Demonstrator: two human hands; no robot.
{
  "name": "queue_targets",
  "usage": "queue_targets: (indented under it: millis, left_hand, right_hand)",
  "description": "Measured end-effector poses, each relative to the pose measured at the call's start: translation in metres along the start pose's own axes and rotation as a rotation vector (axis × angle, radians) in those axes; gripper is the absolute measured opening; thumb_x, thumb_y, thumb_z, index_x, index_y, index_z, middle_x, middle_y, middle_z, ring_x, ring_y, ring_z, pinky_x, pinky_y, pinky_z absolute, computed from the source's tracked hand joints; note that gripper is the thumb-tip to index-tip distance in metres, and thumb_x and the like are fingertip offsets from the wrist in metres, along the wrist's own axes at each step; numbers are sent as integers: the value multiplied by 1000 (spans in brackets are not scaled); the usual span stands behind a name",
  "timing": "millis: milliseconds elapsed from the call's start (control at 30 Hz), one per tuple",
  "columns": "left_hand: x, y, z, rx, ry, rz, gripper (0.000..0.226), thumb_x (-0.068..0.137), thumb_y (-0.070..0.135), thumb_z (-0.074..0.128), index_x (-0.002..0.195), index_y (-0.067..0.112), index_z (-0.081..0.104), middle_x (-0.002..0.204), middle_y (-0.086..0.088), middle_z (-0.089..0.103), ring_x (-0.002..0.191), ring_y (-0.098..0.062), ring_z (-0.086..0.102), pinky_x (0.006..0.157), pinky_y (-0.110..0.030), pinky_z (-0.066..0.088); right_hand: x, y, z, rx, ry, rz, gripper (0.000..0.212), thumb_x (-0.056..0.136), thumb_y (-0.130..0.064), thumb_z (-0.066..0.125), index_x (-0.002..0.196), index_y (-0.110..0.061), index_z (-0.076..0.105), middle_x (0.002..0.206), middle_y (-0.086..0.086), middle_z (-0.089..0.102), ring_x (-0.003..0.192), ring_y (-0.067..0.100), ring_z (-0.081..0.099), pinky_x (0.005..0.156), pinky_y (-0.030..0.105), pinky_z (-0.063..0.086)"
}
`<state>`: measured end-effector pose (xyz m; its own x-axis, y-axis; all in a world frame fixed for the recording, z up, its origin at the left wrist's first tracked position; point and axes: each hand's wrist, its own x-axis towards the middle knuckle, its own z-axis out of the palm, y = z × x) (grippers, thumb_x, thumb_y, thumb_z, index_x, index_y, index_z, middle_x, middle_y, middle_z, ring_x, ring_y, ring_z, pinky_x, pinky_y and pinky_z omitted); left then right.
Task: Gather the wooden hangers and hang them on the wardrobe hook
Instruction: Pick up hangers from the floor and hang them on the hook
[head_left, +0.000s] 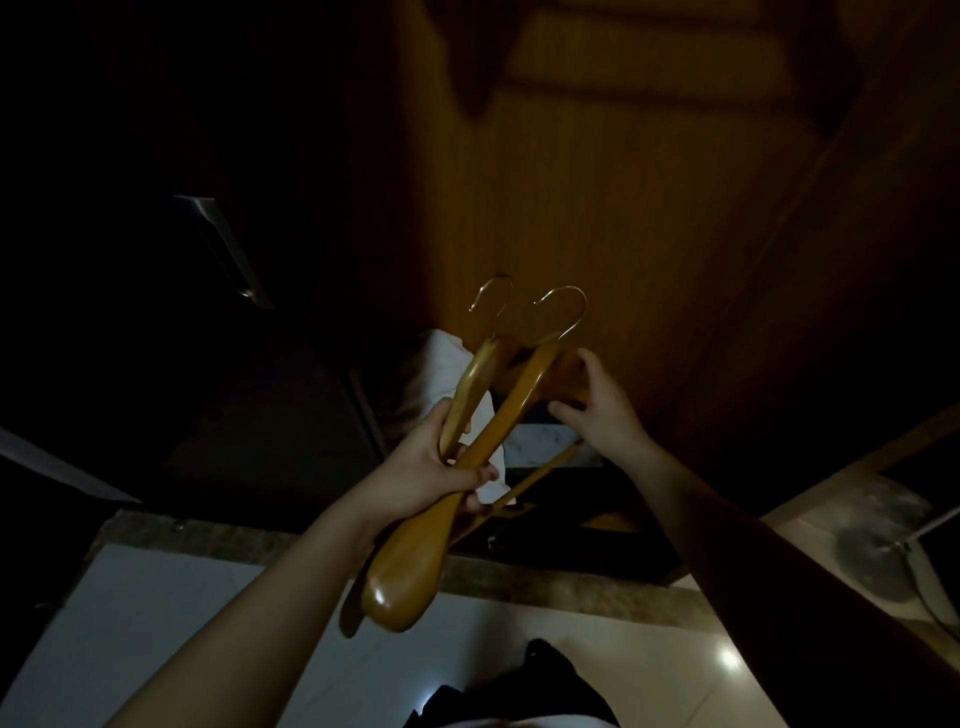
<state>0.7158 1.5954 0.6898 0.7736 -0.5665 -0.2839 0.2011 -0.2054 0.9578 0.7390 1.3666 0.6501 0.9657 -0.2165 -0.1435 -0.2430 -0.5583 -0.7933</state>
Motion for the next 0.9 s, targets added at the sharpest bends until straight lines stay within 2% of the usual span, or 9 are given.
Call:
queue_targets:
  millis: [100,167,267,333,433,567,633,767,900]
  left_hand:
    - [-9,3,-10,-57,-35,15,64,77,2,71,128,20,37,91,-26,67,62,-24,66,67,-39,58]
    - [-13,3,-13,-130,-49,5,63,74,8,74,125,23,40,93,-19,71,67,-27,67,68,-39,57]
    - [-15,3,-12,-144,24,17,48,81,19,69,122,20,44,103,-16,70,85,-30,71,67,-37,58]
    - [-13,0,-11,-11,147,56,37,88,23,59,123,23,46,103,-7,70,94,-21,71,66,-26,57]
    - [-8,-7,-7,32,273,64,31,94,21,52,125,20,47,100,1,68,86,-5,70,61,-16,54]
    - [4,-10,0,-41,324,6,34,90,15,58,121,10,47,105,-10,70,100,-25,68,77,-36,55]
    - [11,-3,10,-70,323,3,34,87,14,62,118,7,48,107,-11,70,99,-22,68,79,-35,52]
    - [32,17,36,-112,360,41,48,78,17,68,122,17,49,111,-12,69,104,-20,67,98,-42,47]
    - [63,27,69,-200,483,99,36,91,16,56,126,16,48,106,-10,71,95,-20,70,85,-36,54]
  right_hand:
    - [-3,-17,-1,-8,46,-37,58,90,-17,57,140,-22,29,131,2,51,123,16,44,92,29,27]
    - [-3,-20,-4,-69,55,-73,57,91,-20,56,140,-25,28,130,5,52,124,22,46,94,32,32]
    - [-10,-17,-13,-159,68,-133,51,89,-30,57,134,-28,32,122,4,56,119,25,51,102,46,39]
    - [-17,-14,-21,-238,94,-146,47,90,-34,56,131,-24,35,118,4,57,115,25,52,101,48,39]
    - [-23,-2,-36,-305,139,-185,43,90,-37,54,127,-21,37,113,3,58,110,25,54,97,46,39]
    - [-26,18,-63,-386,178,-158,46,90,-42,53,128,-22,38,111,3,58,106,25,55,92,43,38]
    - [-26,25,-80,-447,197,-152,48,89,-45,53,130,-23,37,114,3,58,107,26,55,91,43,38]
    - [-21,35,-112,-704,311,-132,55,89,-50,49,136,-25,34,119,5,59,107,29,55,85,42,38]
    - [-7,32,-142,-735,358,-114,55,91,-50,46,139,-27,31,124,5,56,112,29,52,86,43,38]
